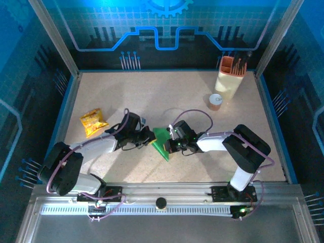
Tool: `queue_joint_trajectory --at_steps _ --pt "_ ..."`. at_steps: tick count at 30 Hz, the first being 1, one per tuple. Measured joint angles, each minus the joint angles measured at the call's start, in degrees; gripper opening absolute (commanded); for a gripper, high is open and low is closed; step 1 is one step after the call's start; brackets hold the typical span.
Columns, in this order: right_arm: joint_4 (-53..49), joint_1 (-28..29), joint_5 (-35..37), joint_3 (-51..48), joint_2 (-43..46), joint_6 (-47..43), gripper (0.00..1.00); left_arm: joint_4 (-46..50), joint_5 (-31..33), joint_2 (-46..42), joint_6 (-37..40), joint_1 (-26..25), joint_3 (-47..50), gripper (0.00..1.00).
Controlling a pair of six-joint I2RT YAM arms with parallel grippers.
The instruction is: Fold a paper plane with a square sheet of paper (pick it up from the middle)
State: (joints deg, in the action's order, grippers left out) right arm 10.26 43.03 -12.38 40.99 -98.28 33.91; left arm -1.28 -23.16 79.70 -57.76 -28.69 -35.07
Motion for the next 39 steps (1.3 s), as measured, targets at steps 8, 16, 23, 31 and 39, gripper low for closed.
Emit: queue_joint_trajectory --at_steps 8,16,23,31,39 --pt "-0.15 0.0 0.02 0.11 0.0 0.0 0.01 -8.55 -2.73 4.11 -5.4 -1.97 2.1 0.0" --pt "-0.81 0.0 0.24 0.7 -0.22 -0.02 0.01 -11.08 -3.52 8.5 -6.4 -2.62 2.1 0.0" --pt "-0.87 0.0 0.33 0.72 -0.22 -0.07 0.01 -12.35 -3.69 11.43 -6.4 -2.62 2.1 0.0" --pt "-0.87 0.0 0.35 0.72 -0.22 -0.04 0.01 -11.8 -3.08 14.16 -4.68 -2.62 2.14 0.0" --pt "-1.68 -0.02 0.37 1.16 -0.28 -0.04 0.05 -11.87 -3.04 14.71 -2.29 -2.62 2.12 0.0"
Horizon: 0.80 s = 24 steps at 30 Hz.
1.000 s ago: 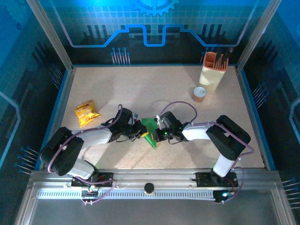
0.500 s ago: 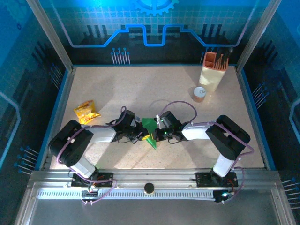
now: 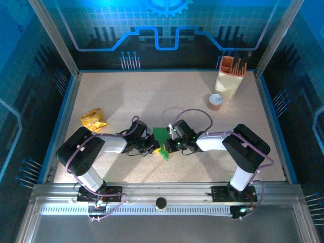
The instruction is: Fold a paper plane with a square sheet of paper (pick it up from the middle)
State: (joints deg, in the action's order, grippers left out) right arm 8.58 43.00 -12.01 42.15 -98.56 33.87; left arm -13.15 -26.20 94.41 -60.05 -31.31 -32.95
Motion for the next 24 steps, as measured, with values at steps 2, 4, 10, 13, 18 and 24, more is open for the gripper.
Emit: queue_joint_trajectory --at_steps 2,4,10,13,18,24 --pt "-0.55 0.0 -0.02 0.35 -0.04 0.02 0.11 0.17 0.0 0.0 0.42 0.0 -0.02 0.0" --pt "-1.31 0.0 -0.11 0.72 -0.02 0.0 0.19 0.57 0.02 0.0 0.61 0.0 -0.26 0.0" --pt "-5.57 -1.4 -0.02 1.36 3.15 1.7 0.35 0.83 0.37 -0.04 1.07 -0.07 -0.39 0.0" --pt "-6.69 -3.13 -1.38 1.36 6.45 2.89 0.33 0.83 0.46 -0.09 1.07 -0.11 -0.39 0.0" --pt "-6.88 -2.62 -7.58 1.38 7.43 4.63 0.12 1.36 1.29 -0.52 1.07 -0.22 -0.37 0.0" --pt "-8.66 1.49 -10.16 1.53 4.98 6.1 0.04 2.21 1.95 -1.03 1.07 -0.22 -0.37 0.0"
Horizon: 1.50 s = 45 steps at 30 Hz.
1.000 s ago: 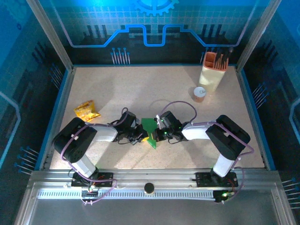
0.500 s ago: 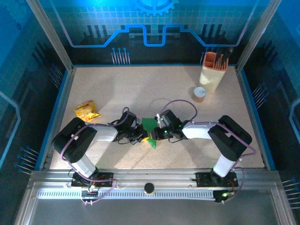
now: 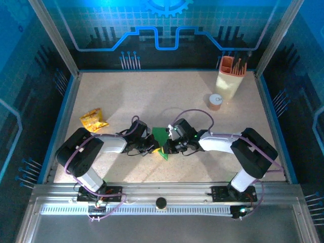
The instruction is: Fold a paper plane with a square sheet of paper (pick it up from the middle)
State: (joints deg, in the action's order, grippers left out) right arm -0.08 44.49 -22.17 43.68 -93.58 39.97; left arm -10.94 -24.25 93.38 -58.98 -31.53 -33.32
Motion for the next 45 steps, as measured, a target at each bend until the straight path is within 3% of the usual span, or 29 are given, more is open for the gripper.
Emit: queue_joint_trajectory --at_steps 18,26,33,40,45 --pt "-5.22 3.21 2.27 1.07 -3.63 -0.33 0.04 0.09 0.02 0.0 0.0 0.0 0.0 0.0" --pt "-4.48 3.52 2.16 -3.08 0.0 0.44 0.05 0.13 -0.02 0.0 0.0 0.0 0.0 0.0" --pt "-4.72 4.22 1.99 -0.57 1.16 1.7 0.05 0.13 -0.02 0.0 0.02 0.0 0.0 0.0" --pt "-2.21 4.22 2.19 4.57 -5.46 2.56 0.07 0.13 -0.02 0.0 0.0 0.0 0.0 0.0" --pt "0.31 3.74 1.22 3.06 -7.63 3.32 0.08 0.13 0.02 0.0 0.02 0.0 -0.02 0.0"
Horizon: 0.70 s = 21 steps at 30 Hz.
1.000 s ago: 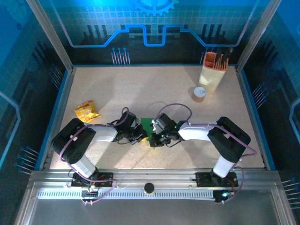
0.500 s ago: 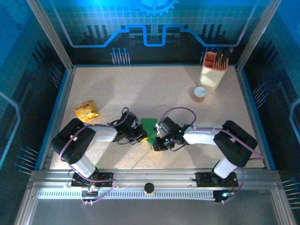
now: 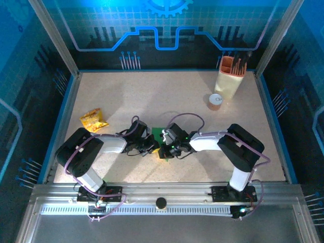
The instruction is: Fold a paper plane with a square sheet of paper (pick it up from the middle)
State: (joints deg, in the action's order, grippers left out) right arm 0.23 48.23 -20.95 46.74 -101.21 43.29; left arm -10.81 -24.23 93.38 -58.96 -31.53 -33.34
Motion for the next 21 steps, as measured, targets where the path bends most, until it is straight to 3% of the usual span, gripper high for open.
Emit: queue_joint_trajectory --at_steps 12,21 --pt "6.21 -0.68 -3.91 -12.0 7.82 2.71 0.07 0.0 0.22 0.0 0.0 -0.04 0.02 0.0" --pt "4.68 -2.86 -5.44 -8.31 10.97 3.23 0.06 0.0 0.26 0.0 0.0 -0.04 0.02 0.0"
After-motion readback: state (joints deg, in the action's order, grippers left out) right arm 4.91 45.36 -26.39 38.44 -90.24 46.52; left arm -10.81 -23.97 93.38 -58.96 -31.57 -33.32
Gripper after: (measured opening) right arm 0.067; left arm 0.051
